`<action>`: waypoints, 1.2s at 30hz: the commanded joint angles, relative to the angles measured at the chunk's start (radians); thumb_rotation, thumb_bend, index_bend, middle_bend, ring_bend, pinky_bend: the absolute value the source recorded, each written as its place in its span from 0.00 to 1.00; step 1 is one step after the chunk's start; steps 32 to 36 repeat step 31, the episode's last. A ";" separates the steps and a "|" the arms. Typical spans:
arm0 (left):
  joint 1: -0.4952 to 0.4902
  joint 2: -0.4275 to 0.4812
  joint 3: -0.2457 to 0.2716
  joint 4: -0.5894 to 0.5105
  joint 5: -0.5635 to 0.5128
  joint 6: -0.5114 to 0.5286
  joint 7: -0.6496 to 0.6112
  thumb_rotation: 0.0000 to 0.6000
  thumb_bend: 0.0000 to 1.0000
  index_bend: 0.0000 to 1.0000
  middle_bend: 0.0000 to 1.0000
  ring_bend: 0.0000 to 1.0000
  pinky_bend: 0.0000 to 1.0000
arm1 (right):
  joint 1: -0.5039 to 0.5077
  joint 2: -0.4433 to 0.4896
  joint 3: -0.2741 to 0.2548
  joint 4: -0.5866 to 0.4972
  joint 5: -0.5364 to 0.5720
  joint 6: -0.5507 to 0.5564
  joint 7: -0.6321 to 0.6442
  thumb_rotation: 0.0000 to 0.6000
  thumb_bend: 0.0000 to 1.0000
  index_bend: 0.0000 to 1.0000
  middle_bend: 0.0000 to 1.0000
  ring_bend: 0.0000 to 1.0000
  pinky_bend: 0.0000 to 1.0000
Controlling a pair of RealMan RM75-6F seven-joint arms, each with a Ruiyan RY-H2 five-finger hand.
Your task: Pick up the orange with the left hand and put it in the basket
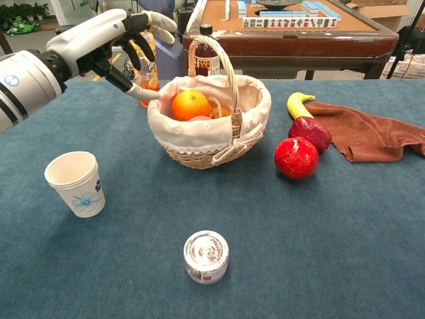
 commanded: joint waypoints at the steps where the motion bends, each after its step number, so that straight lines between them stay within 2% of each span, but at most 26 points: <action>1: 0.015 0.021 0.008 -0.019 -0.011 0.000 0.007 1.00 0.13 0.17 0.18 0.32 0.39 | 0.000 0.001 0.000 -0.001 0.000 0.000 0.000 1.00 0.17 0.15 0.22 0.20 0.31; 10: 0.137 0.207 0.068 -0.196 -0.071 0.019 0.067 1.00 0.13 0.20 0.18 0.27 0.38 | 0.001 0.008 0.002 -0.005 -0.001 -0.001 -0.008 1.00 0.17 0.15 0.22 0.20 0.31; 19: 0.324 0.365 0.150 -0.352 -0.128 0.160 0.194 1.00 0.13 0.21 0.18 0.23 0.32 | 0.013 0.005 0.000 -0.004 0.000 -0.024 -0.017 1.00 0.17 0.15 0.22 0.20 0.31; 27: 0.475 0.392 0.217 -0.413 -0.137 0.312 0.311 1.00 0.13 0.21 0.18 0.23 0.30 | 0.026 0.002 -0.001 0.000 -0.006 -0.038 -0.015 1.00 0.18 0.15 0.22 0.20 0.31; 31: 0.529 0.388 0.236 -0.428 -0.124 0.361 0.309 1.00 0.13 0.21 0.18 0.23 0.27 | 0.027 0.001 -0.002 0.001 -0.007 -0.040 -0.014 1.00 0.18 0.15 0.22 0.20 0.31; 36: 0.529 0.388 0.236 -0.428 -0.124 0.361 0.309 1.00 0.13 0.21 0.18 0.23 0.27 | 0.027 0.001 -0.002 0.001 -0.007 -0.040 -0.014 1.00 0.18 0.15 0.22 0.20 0.31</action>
